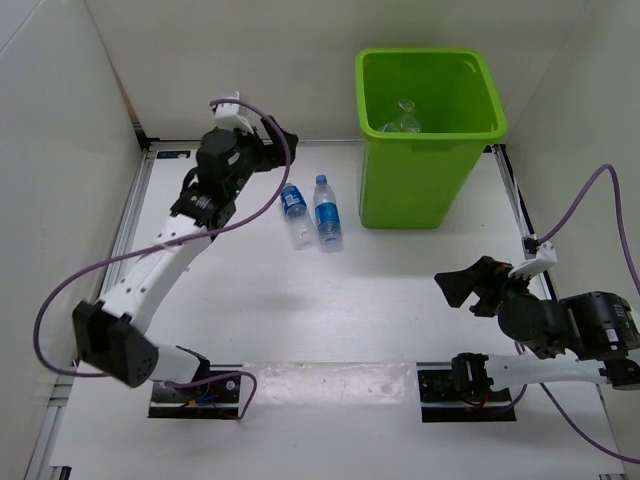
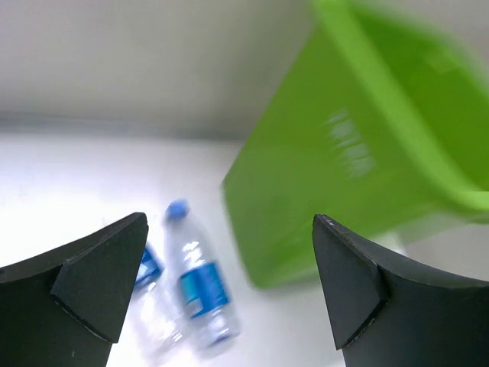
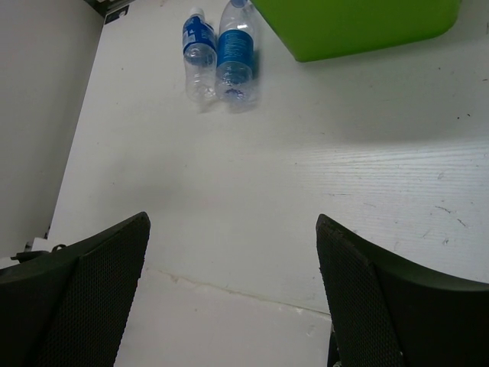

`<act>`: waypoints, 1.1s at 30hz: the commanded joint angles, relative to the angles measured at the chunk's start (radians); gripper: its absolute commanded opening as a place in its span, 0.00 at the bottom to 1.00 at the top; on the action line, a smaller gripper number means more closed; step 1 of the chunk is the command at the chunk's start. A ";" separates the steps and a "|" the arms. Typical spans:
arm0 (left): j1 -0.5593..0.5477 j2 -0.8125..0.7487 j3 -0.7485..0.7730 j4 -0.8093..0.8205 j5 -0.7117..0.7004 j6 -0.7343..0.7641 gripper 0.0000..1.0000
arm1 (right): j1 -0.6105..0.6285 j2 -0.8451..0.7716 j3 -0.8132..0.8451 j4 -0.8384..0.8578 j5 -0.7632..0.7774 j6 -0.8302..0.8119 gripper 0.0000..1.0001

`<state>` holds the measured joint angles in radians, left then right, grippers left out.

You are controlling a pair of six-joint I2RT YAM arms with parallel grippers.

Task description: Put the plastic bottles in the bin

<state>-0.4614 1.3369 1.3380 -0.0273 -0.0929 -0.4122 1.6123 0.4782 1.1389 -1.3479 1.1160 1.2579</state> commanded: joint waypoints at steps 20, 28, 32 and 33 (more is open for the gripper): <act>0.090 0.659 0.191 -0.376 0.239 -0.191 1.00 | 0.069 0.008 0.007 -0.292 0.031 0.026 0.90; 0.090 0.742 0.251 -0.436 0.255 -0.194 0.95 | 0.070 -0.026 0.009 -0.298 0.033 0.037 0.90; 0.101 0.760 0.248 -0.421 0.318 -0.189 0.73 | 0.080 -0.036 0.009 -0.300 0.034 0.040 0.90; 0.101 0.757 0.244 -0.416 0.334 -0.189 0.64 | 0.081 -0.038 0.007 -0.300 0.033 0.038 0.90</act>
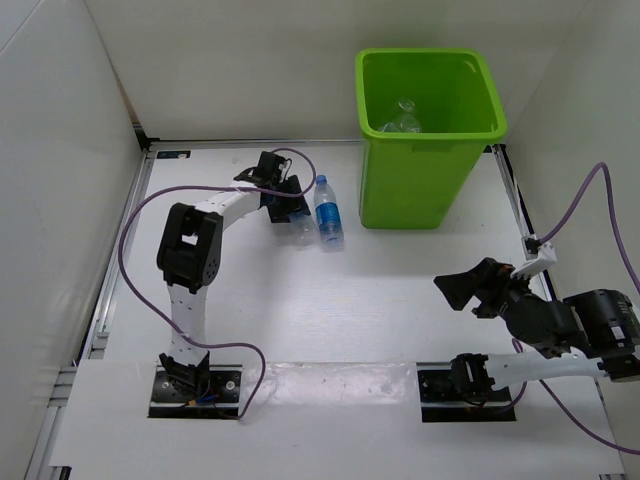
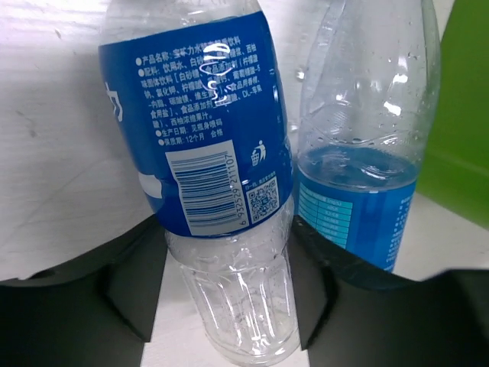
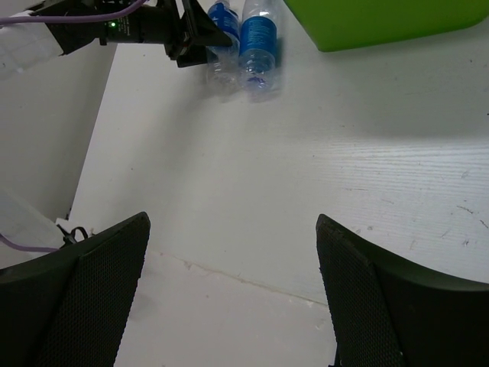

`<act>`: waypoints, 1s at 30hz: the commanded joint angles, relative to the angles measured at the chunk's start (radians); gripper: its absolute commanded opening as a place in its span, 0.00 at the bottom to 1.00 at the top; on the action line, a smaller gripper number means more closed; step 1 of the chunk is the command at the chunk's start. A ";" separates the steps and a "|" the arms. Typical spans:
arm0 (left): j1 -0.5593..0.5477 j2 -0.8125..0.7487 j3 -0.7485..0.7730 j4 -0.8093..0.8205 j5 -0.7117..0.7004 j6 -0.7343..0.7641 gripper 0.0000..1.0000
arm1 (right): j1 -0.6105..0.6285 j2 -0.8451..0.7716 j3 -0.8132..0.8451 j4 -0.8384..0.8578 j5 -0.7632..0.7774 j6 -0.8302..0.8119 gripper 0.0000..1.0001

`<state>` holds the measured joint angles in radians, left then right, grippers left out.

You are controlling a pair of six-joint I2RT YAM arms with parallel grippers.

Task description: Put the plastic bottles in the bin

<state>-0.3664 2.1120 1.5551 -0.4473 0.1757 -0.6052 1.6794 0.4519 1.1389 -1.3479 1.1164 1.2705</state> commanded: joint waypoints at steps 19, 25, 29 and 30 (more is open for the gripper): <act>-0.103 -0.716 0.009 0.264 -0.260 0.301 0.54 | 0.025 -0.018 0.005 -0.300 0.034 0.026 0.90; -0.112 -0.641 0.115 0.488 -0.107 0.299 0.54 | 0.031 -0.015 0.007 -0.298 0.034 0.027 0.90; -0.181 -0.541 0.228 0.659 -0.093 0.353 0.54 | 0.029 -0.013 0.009 -0.301 0.034 0.029 0.90; -0.215 -0.518 0.267 0.638 -0.097 0.379 0.54 | 0.029 -0.015 0.009 -0.300 0.033 0.029 0.90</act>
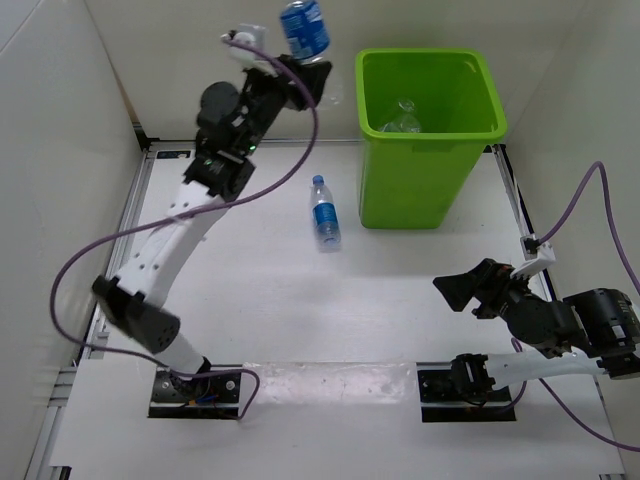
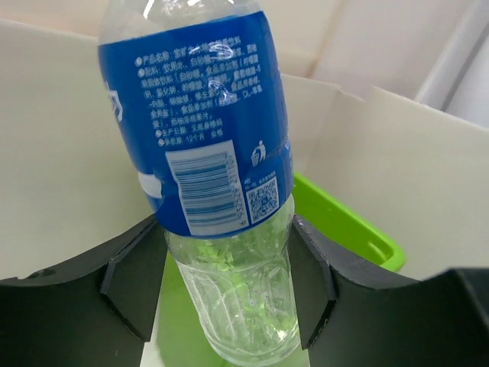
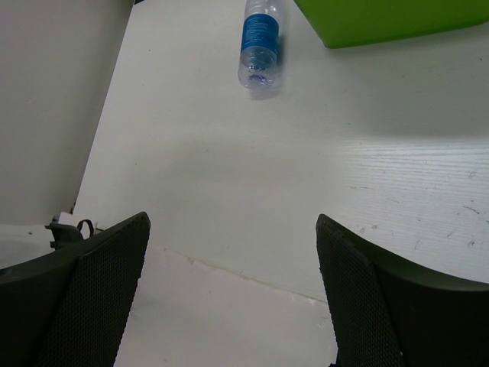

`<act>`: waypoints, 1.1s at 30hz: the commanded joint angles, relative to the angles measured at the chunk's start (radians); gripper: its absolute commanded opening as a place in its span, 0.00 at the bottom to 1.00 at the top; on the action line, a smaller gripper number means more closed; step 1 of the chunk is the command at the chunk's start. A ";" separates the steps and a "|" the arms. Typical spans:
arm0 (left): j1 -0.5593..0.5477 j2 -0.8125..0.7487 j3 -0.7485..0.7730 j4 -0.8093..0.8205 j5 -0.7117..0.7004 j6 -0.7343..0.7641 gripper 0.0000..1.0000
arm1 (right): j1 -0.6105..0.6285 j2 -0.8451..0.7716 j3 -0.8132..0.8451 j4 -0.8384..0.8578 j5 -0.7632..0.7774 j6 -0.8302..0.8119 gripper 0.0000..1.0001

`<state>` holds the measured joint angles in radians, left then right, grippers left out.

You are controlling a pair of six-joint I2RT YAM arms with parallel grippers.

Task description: Put the plastic bottles in the bin

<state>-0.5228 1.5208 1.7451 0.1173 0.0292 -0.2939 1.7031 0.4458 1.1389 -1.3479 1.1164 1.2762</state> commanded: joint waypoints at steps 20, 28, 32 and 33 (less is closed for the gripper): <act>-0.204 0.592 0.766 -0.205 0.029 0.222 1.00 | 0.023 -0.013 0.005 -0.300 0.034 0.023 0.90; -0.177 0.324 0.464 -0.087 -0.062 0.220 1.00 | 0.020 -0.019 0.009 -0.300 0.036 0.022 0.90; -0.071 0.075 0.079 0.105 -0.120 0.069 1.00 | 0.024 -0.022 0.007 -0.298 0.036 0.025 0.90; -0.056 -0.021 -0.079 0.114 -0.112 0.021 1.00 | 0.027 -0.022 0.007 -0.301 0.036 0.023 0.90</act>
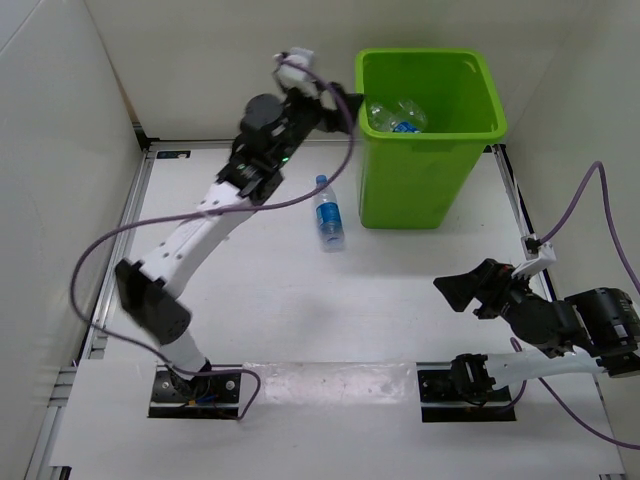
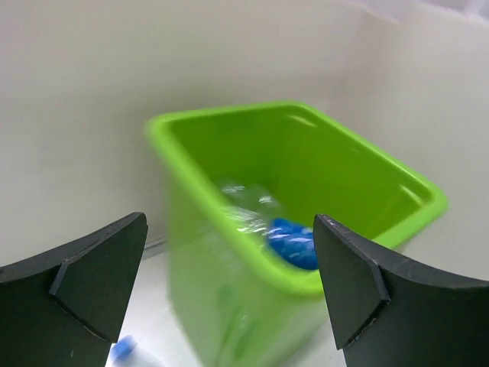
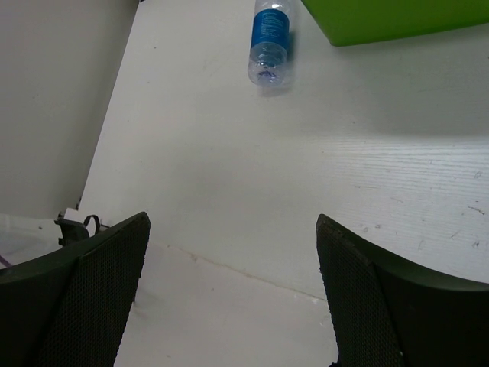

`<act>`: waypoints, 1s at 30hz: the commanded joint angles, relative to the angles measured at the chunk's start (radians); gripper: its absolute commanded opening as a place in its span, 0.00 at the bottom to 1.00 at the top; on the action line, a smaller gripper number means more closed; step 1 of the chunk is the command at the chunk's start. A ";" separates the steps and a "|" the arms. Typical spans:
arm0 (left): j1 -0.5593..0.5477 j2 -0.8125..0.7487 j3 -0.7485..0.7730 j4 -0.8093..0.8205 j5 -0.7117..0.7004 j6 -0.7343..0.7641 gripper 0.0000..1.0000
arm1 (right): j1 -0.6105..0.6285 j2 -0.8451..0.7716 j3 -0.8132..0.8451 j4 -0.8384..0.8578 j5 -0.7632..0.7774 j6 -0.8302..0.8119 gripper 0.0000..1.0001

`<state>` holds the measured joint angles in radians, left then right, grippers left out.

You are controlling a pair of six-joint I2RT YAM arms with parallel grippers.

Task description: Put the plastic bottles in the bin

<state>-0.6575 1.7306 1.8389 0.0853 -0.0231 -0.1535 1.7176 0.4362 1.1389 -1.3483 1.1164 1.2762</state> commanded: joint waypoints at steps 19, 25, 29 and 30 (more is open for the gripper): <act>0.272 0.260 0.000 -0.630 0.203 -0.370 1.00 | 0.011 -0.024 0.007 -0.301 0.037 0.025 0.90; 0.257 0.349 0.009 -0.660 0.172 -0.357 1.00 | 0.017 -0.024 0.005 -0.299 0.034 0.023 0.90; 0.239 0.429 0.062 -0.714 0.164 -0.330 1.00 | 0.020 -0.025 0.004 -0.299 0.037 0.026 0.90; 0.237 0.435 0.059 -0.714 0.163 -0.330 1.00 | 0.019 -0.024 0.005 -0.298 0.036 0.025 0.90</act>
<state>-0.4011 2.1723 1.8454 -0.6090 0.1249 -0.4999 1.7260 0.4225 1.1389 -1.3483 1.1168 1.2770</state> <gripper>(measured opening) 0.998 0.905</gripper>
